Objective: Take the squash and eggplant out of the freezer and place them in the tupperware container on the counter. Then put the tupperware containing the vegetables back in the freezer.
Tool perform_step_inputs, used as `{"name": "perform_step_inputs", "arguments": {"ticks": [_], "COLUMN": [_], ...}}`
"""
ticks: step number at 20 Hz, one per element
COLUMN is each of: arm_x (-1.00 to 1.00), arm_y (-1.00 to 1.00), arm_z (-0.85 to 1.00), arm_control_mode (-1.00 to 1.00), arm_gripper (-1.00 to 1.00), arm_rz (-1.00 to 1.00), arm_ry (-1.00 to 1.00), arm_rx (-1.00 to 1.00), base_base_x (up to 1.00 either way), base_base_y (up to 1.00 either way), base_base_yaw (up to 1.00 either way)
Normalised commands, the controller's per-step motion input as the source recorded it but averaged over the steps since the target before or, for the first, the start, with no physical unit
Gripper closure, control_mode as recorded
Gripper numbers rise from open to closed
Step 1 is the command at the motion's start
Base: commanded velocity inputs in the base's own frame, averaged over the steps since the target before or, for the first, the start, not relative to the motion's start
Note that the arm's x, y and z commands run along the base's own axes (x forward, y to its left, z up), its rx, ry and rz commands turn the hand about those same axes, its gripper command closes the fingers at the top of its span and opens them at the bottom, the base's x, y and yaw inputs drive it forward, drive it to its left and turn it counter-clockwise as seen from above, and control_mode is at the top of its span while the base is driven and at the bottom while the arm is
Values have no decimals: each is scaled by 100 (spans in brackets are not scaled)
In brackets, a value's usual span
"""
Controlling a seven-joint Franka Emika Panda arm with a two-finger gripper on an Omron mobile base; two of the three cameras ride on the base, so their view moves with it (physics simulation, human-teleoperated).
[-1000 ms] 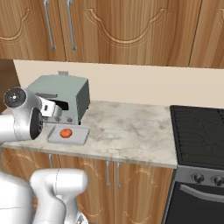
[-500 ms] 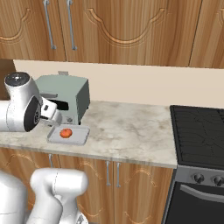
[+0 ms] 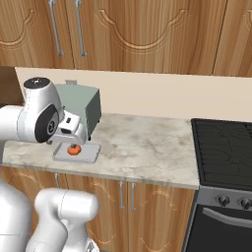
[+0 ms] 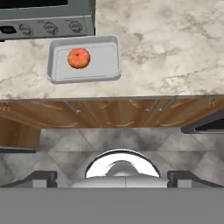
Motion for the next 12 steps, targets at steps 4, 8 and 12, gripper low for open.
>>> {"name": "perform_step_inputs", "arguments": {"ticks": [4,8,12], "arm_x": [-17,0,0], "arm_y": [0,0,0], "arm_z": [-3,0,0], "arm_control_mode": [100,100,100], "arm_gripper": [-100,-100,-100], "arm_rz": [0,0,0], "arm_ry": [0,0,0], "arm_rx": [0,0,0], "base_base_x": [-75,-79,-7], "base_base_y": [18,98,100], "base_base_yaw": [0,0,0]}}
